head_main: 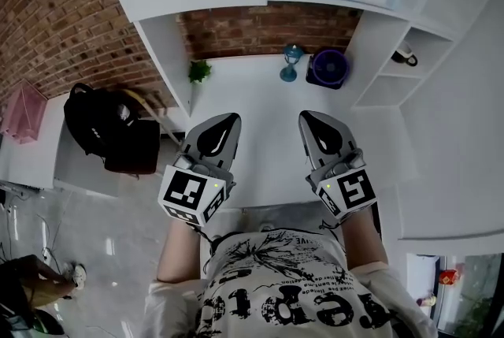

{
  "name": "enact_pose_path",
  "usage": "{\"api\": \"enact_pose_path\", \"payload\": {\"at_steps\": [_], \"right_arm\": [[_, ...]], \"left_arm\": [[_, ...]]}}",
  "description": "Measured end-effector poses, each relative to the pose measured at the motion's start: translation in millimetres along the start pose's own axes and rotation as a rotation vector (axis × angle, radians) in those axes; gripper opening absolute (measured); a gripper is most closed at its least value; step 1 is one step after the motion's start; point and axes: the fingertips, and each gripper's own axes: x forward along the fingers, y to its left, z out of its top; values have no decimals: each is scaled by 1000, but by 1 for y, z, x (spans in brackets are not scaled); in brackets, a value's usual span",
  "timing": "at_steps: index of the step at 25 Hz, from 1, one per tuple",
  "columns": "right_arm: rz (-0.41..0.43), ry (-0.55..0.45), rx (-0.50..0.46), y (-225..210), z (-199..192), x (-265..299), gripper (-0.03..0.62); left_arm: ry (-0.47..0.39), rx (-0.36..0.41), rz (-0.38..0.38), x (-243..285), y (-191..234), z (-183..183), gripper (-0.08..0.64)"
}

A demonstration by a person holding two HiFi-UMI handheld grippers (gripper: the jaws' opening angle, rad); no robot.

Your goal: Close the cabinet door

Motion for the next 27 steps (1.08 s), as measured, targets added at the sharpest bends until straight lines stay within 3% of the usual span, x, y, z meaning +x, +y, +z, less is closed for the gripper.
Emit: {"api": "enact_pose_path", "payload": {"at_steps": [27], "right_arm": [[-2,29,23,-16,-15,-3,12]], "left_arm": [[-28,-10,-38,10,-20,4,14]]}}
